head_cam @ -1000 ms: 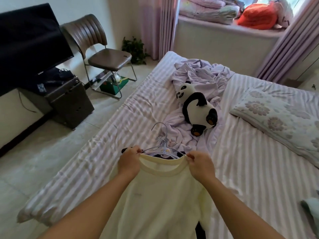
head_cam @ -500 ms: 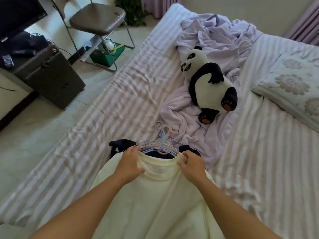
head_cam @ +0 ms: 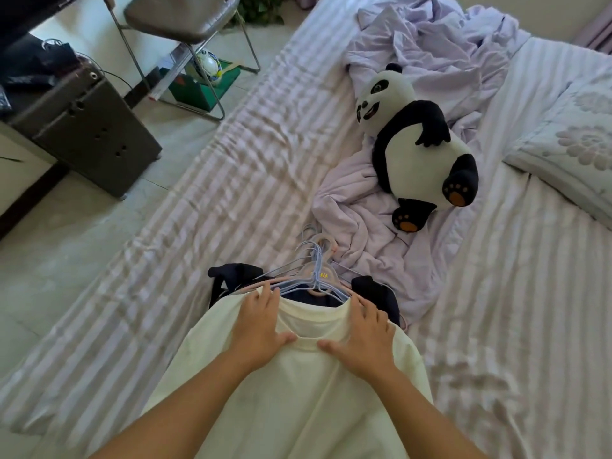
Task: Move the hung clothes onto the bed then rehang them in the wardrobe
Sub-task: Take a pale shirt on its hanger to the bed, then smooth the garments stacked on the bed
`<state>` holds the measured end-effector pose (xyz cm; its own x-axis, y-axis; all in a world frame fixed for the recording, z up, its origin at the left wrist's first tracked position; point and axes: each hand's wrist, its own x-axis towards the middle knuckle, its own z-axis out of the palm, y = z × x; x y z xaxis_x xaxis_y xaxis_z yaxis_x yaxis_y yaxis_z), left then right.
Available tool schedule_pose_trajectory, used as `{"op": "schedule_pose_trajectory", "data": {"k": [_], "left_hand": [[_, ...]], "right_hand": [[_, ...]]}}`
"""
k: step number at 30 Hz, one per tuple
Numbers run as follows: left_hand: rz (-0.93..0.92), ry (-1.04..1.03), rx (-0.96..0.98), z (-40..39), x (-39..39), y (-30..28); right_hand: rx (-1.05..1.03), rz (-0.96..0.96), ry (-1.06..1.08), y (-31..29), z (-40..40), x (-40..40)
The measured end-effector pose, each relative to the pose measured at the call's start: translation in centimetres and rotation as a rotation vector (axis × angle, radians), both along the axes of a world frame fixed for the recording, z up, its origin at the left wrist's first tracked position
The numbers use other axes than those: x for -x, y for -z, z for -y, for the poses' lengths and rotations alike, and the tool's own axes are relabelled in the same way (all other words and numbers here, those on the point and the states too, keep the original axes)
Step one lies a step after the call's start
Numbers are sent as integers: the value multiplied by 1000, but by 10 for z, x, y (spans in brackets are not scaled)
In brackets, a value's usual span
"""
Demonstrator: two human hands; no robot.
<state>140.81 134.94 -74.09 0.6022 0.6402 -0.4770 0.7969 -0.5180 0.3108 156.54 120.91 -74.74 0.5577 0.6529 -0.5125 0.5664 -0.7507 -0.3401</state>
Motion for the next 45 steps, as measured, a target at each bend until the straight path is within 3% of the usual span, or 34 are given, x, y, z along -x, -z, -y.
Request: {"op": "schedule_pose_trajectory", "data": {"k": [7, 13, 21, 28, 35, 45], "left_hand": [[65, -60, 24, 8, 6, -50], [241, -112, 72, 23, 45, -149], [361, -56, -119, 71, 175, -306], [363, -166, -272, 113, 304, -400], [359, -269, -401, 182, 406, -470], [360, -647, -523, 335, 481, -511]], "right_hand": [[-28, 6, 22, -47, -1, 11], [-203, 14, -68, -151, 4, 55], [-424, 58, -209, -318, 53, 158], [-550, 145, -325, -416, 95, 253], [-600, 107, -519, -472, 124, 335], [-671, 38, -957, -518, 177, 407]]}}
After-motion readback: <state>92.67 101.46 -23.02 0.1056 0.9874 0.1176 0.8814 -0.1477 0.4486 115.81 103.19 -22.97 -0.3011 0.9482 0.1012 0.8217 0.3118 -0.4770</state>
